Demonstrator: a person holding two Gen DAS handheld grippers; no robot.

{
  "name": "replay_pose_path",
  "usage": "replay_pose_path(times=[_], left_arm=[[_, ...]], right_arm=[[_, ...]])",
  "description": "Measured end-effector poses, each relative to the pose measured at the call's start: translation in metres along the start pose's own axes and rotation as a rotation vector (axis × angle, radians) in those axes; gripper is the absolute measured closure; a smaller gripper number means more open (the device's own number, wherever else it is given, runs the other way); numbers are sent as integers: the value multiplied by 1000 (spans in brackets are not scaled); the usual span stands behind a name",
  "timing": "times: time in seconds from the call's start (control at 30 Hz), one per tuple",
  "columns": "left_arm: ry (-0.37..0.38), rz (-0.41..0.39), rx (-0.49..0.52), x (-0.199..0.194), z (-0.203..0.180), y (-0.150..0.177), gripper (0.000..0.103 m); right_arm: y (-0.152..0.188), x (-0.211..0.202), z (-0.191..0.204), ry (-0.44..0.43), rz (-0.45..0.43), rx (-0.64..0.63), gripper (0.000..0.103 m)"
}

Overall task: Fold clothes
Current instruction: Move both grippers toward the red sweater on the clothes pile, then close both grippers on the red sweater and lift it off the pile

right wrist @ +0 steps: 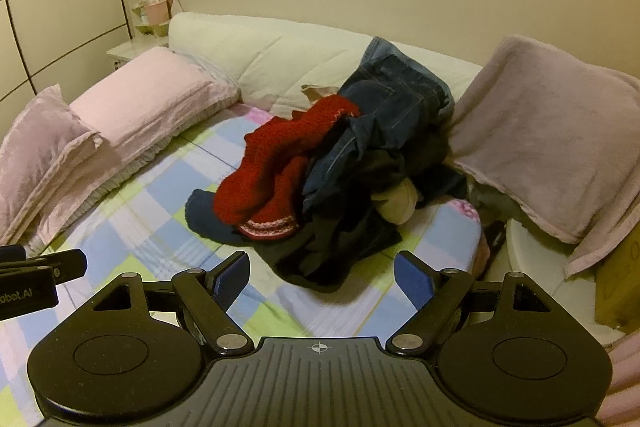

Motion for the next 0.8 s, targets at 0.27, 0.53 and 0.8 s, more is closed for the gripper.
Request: replay_pose_path(times=[0.27, 0.53, 0.8], left_arm=[[2, 49, -3, 38, -13, -21, 27], [6, 79, -2, 74, -24, -53, 27], [9, 95, -1, 105, -31, -87, 27]], right_arm=[[-18, 34, -18, 4, 56, 4, 21], [-43, 66, -34, 11, 94, 4, 21], [-70, 97, -39, -14, 138, 10, 21]])
Point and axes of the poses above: each gripper's, at about its wrist camera, not at the fingertips, and x roughly the way its jaws point, z to its left, y to its underside, the point moved 4 cm from there along x, roughly the way its jaws point, and after that the axes turned 9 degrees about z, right-handed, at the moved point
